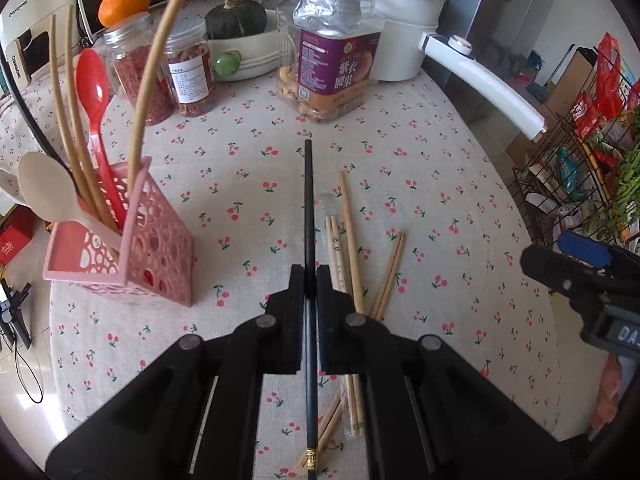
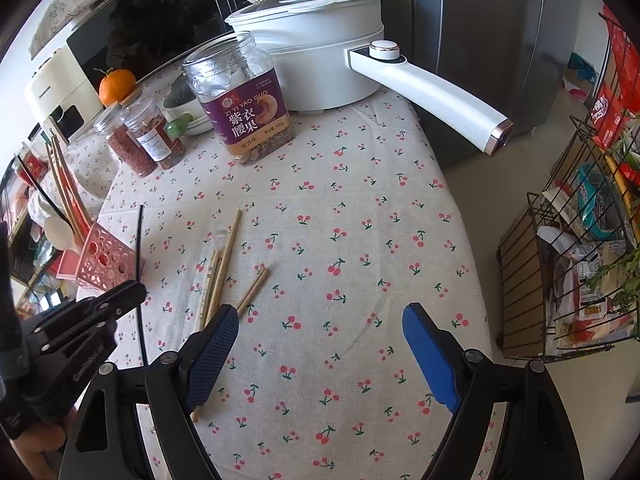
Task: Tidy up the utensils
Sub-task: 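Grasp a wooden chopstick with the right tool while the left tool carries the black chopstick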
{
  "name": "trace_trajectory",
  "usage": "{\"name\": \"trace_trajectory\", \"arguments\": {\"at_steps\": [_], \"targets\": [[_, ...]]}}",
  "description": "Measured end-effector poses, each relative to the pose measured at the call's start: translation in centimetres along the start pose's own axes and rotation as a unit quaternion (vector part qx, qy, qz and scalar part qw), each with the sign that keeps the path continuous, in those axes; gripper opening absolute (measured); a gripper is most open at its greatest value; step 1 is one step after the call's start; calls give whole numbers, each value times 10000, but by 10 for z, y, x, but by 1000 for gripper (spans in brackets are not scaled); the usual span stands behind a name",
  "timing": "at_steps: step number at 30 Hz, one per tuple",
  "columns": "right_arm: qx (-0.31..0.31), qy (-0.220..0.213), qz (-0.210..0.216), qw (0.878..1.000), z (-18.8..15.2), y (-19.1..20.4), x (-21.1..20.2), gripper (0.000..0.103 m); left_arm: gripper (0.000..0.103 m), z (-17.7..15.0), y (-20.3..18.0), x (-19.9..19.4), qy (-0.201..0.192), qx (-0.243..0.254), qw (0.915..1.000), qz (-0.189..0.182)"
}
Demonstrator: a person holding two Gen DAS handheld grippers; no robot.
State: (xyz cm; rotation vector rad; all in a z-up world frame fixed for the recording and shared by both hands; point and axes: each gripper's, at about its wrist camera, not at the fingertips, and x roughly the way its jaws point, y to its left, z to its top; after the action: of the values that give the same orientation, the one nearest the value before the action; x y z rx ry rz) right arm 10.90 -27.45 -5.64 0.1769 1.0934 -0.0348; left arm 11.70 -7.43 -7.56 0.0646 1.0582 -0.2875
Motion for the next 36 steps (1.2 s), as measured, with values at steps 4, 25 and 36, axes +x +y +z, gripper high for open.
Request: {"name": "trace_trajectory", "arguments": {"at_steps": [4, 25, 36], "targets": [[-18, -5, 52, 10000, 2, 10, 3, 85, 7, -5, 7, -39, -383, 171, 9991, -64], [-95, 533, 909, 9944, 25, 63, 97, 23, 6, -22, 94, -96, -1095, -400, 9925, -376], [-721, 693, 441, 9940, 21, 96, 121, 11, 6, -23, 109, -100, -1093, -456, 9922, -376]]}}
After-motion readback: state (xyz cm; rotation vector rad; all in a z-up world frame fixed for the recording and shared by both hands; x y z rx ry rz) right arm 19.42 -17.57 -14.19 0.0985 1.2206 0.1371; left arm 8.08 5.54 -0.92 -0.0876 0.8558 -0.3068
